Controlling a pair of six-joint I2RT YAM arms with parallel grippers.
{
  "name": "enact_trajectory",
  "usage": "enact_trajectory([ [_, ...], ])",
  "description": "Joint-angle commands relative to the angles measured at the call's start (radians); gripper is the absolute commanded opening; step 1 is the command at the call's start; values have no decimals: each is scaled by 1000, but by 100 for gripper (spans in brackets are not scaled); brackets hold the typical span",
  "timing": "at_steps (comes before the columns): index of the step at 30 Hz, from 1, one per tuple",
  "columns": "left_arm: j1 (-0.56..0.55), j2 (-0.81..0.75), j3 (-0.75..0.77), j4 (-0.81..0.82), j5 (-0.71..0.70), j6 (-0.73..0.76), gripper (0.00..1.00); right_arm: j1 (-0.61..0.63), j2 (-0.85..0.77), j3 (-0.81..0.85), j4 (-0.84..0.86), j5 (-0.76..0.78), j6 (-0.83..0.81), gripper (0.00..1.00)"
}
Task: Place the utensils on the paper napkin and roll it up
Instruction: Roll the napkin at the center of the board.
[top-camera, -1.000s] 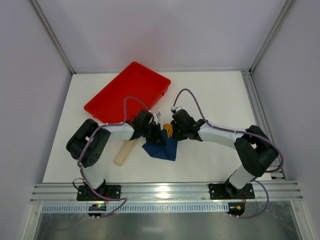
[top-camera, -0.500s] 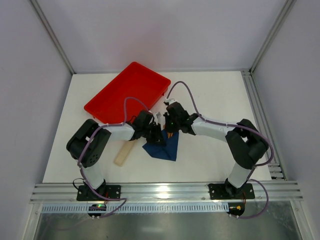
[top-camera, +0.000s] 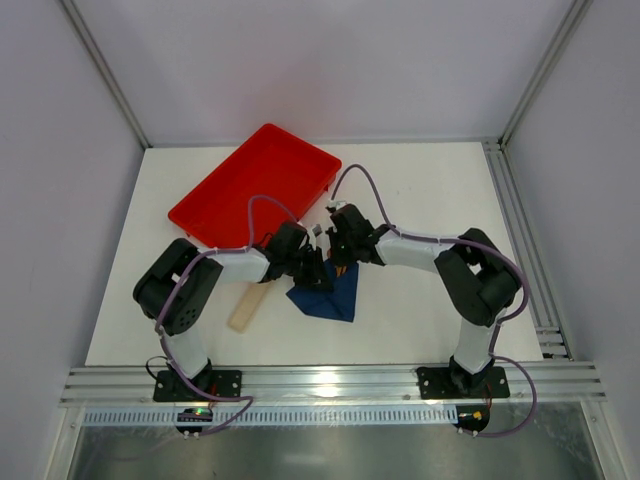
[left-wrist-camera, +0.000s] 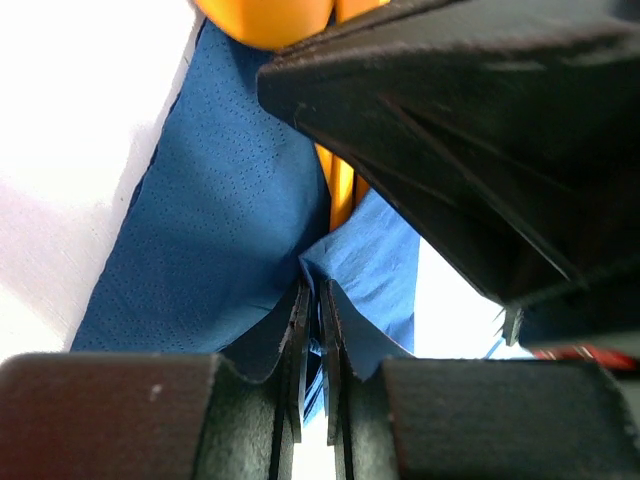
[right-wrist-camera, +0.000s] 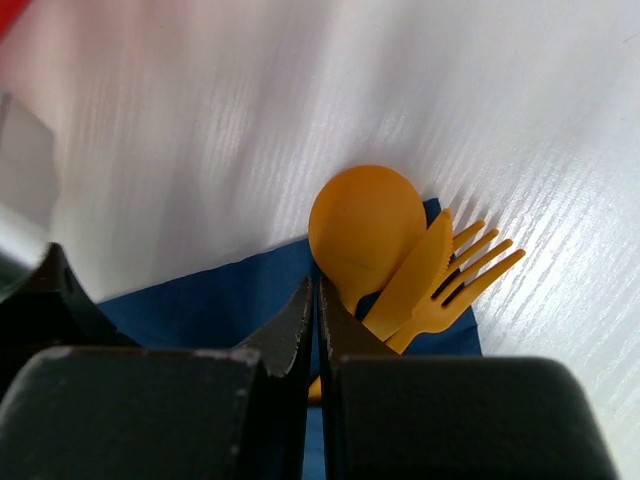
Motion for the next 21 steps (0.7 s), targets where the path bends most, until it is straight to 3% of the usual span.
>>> enact_trajectory([
  [1, -4, -5, -22, 3, -46, 5, 14, -11, 12, 8, 11, -3, -31, 4],
  [21, -4, -26, -45, -10, -96, -12, 13, -19, -34, -29, -4, 83, -41, 4],
])
